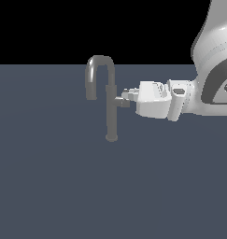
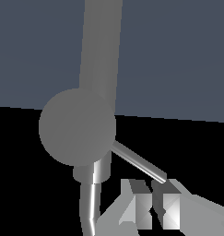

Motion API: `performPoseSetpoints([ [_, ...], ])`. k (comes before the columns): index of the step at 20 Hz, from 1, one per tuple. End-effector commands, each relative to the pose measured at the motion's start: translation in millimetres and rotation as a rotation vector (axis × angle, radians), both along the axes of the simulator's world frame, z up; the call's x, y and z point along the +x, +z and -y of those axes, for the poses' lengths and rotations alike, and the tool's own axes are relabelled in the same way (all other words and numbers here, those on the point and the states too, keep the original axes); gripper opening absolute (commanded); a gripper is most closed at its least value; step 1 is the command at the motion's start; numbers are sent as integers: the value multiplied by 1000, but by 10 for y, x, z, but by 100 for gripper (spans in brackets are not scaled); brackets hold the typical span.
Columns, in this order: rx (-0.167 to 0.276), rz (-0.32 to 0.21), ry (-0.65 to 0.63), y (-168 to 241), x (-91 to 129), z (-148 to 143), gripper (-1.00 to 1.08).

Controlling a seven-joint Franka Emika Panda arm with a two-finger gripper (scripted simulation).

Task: Turn on the faucet by rotating a designated handle.

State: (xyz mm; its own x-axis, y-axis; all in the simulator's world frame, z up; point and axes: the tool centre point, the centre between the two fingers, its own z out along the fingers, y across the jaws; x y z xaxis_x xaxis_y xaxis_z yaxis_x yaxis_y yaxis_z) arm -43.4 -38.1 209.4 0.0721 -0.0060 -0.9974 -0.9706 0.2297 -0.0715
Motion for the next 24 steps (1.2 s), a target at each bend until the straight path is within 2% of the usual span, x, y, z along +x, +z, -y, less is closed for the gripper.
performPoseSetpoints([
  [1, 3, -52, 0, -344, -115, -38, -100],
  [4, 4, -64, 0, -480, -156, -50, -100],
  [5, 3, -6, 1, -162, -36, -9, -100],
  [16, 4, -65, 0, -746, -47, -24, -100],
  [17, 11, 9, 8, -328, 42, 30, -100],
  [24, 7, -34, 4, -666, 121, 27, -100],
])
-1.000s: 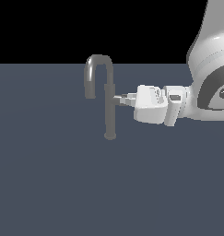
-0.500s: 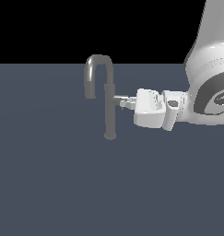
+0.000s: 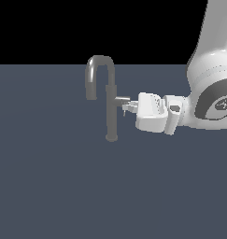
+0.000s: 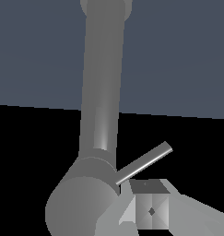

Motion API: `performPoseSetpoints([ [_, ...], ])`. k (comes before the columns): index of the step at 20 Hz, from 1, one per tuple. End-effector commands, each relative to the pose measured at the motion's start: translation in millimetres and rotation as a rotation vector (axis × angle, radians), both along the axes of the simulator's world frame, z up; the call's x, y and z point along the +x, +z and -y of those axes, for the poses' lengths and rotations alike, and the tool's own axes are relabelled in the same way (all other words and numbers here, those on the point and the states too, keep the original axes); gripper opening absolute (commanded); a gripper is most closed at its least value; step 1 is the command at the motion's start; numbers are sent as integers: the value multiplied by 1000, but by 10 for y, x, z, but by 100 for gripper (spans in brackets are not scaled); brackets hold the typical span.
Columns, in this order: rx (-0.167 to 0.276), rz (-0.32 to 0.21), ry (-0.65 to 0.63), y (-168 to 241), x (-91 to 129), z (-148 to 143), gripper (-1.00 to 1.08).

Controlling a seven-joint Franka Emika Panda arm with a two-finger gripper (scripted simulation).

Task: Turn on the faucet by rotating a designated handle.

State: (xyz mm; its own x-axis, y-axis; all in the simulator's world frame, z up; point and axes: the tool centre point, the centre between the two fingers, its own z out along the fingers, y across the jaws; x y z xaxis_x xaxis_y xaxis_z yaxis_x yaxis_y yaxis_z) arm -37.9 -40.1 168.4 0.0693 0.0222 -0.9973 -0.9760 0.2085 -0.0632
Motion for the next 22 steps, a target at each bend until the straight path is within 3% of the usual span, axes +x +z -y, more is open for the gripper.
performPoseSetpoints([
  [1, -20, -37, -20, -304, 77, 7, -100],
  [6, -23, -61, -22, -496, 114, 7, -100],
  [7, 6, -16, 7, -120, 9, 41, -100],
  [22, -22, -61, -21, -531, 372, 69, -100],
])
